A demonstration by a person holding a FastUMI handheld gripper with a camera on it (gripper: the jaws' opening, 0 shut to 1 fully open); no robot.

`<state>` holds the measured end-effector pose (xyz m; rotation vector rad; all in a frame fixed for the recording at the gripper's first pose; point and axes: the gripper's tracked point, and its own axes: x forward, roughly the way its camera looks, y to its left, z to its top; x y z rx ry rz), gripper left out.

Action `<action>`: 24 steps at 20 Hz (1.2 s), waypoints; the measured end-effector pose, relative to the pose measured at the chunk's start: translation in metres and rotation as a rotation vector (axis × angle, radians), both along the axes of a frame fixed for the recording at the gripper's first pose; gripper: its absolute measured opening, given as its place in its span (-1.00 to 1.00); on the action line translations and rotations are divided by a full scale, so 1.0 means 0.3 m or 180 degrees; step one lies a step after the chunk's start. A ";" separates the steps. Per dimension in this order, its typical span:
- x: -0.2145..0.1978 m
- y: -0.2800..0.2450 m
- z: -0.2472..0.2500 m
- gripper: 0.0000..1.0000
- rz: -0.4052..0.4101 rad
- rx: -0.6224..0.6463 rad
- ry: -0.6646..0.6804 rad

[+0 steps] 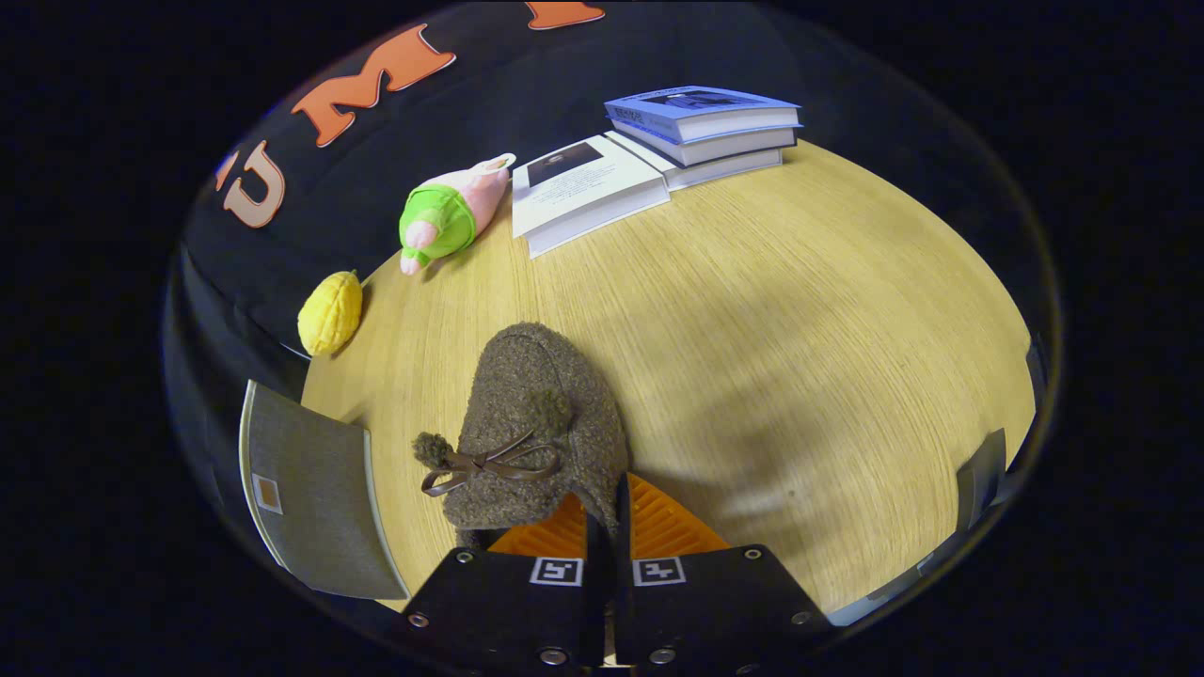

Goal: Open the storage box then place both shoes into the box .Put the left shoe in first, then the right shoe, with the right side of both shoes facing outward in a uniform manner.

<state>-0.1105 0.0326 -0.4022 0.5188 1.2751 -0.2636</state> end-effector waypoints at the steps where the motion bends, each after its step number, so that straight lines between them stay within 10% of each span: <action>1: 0.016 0.020 0.020 -0.90 0.0034 0.0008 -0.0041; 24: 0.311 0.845 0.579 -0.90 0.0860 0.0802 -0.0910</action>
